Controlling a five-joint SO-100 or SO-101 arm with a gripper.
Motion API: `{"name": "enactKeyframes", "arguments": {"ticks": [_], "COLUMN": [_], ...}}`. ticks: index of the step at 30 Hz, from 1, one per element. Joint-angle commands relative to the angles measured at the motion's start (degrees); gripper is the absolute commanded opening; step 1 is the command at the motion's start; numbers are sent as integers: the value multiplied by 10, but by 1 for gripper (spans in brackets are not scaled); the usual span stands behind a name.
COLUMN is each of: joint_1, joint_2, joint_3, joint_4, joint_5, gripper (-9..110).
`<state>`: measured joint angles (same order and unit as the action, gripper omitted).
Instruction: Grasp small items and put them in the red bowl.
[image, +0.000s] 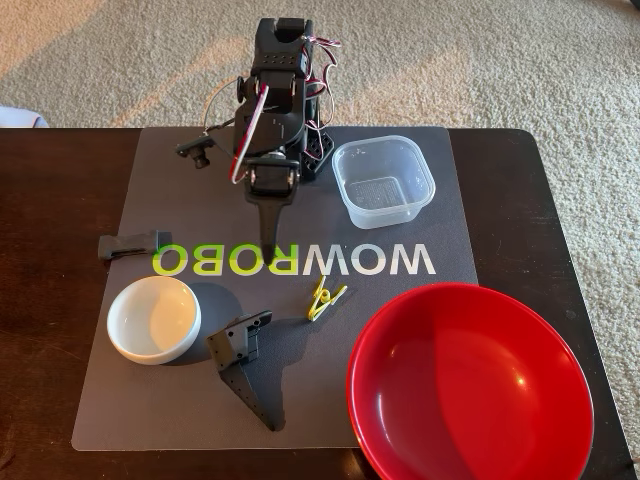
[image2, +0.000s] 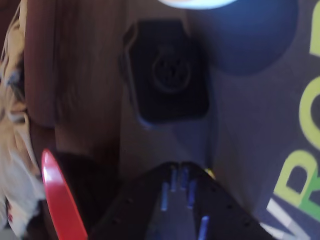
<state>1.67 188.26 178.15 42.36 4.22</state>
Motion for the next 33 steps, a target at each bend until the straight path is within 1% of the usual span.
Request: {"name": "enactKeyframes", "arguments": {"ticks": [1, 3, 5, 8, 9, 10, 12, 13, 14, 16, 17, 18, 19, 21, 22, 24, 26, 27, 28, 30, 33], "joint_1": [-19, -2, 33, 66, 72, 71, 82, 86, 82, 67, 49, 33, 13, 6, 5, -1, -20, -40, -62, -123, -185], "joint_2": [5, 5, 4, 4, 4, 4, 4, 4, 4, -11, -55, -135, -252, -499, -597, -725, -790, -802, -791, -757, -735], "joint_3": [4, 4, 4, 2, -5, -17, -55, -64, -78, -119, -163, -232, -323, -546, -649, -836, -976, -1018, -1027, -996, -947], "joint_4": [-6, -6, -8, -12, -8, 4, 32, 32, 47, 57, 78, 115, 174, 309, 367, 466, 536, 553, 555, 558, 558], "joint_5": [2, 2, -51, -52, -28, 22, 171, 200, 250, 277, 284, 284, 287, 254, 250, 256, 264, 276, 292, 359, 423], "gripper": [0, 0, 0, 0, 0, 0, 0, 0, 0, 0, 0, 0, 0, 0, 0, 0, 0, 0, 0, 1, 0]}}
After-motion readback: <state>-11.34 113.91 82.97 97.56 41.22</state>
